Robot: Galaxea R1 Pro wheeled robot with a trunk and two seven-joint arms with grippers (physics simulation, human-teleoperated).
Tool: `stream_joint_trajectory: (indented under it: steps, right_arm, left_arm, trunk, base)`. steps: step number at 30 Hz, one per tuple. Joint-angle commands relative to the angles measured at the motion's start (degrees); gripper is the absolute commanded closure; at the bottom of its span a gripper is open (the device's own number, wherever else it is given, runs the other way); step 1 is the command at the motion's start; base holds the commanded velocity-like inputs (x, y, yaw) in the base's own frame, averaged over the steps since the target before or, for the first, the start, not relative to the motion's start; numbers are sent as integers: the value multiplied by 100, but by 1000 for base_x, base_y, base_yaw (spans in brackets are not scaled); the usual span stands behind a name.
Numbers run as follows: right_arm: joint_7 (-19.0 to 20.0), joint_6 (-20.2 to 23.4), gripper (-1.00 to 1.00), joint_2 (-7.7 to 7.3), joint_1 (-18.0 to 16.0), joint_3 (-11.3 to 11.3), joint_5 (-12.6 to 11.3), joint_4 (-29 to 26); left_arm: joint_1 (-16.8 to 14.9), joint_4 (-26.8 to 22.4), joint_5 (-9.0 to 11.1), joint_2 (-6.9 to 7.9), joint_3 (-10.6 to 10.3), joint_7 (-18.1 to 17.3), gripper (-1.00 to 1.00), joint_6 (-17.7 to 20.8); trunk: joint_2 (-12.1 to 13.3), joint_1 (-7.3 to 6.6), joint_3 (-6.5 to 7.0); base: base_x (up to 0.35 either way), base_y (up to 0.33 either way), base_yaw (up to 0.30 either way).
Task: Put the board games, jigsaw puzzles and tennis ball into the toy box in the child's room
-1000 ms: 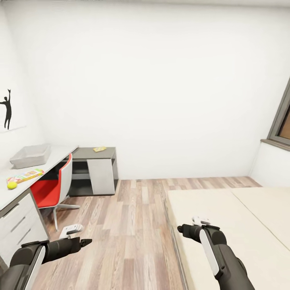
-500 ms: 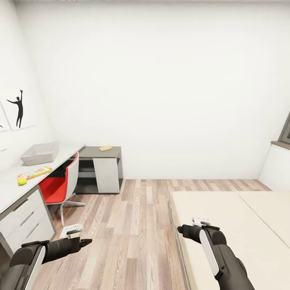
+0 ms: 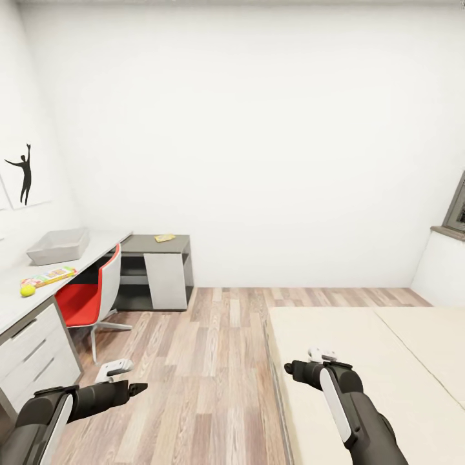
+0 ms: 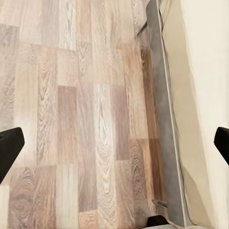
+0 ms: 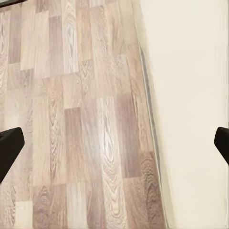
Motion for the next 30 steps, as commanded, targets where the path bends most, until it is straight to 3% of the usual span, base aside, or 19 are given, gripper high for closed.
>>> stream_joint_trajectory:
  steps: [1, 22, 30]
  right_arm:
    - [-40, 18, -100, 3, -2, -8, -59, -3]
    - [-37, 18, -100, 3, -2, -8, -59, 3]
    - [-36, 18, -100, 3, -2, -8, -59, 28]
  left_arm:
    - [-3, -3, -4, -1, 9, -26, -100, 38]
    - [-3, -3, -4, -1, 8, -26, -100, 40]
    - [-3, -3, -4, -1, 7, -26, -100, 37]
  trunk:
    - [-5, 2, -3]
    - [-5, 2, -3]
    - [-5, 2, -3]
  base:
    - [0, -219, 0]
    - [0, -165, 0]
    - [0, -56, 0]
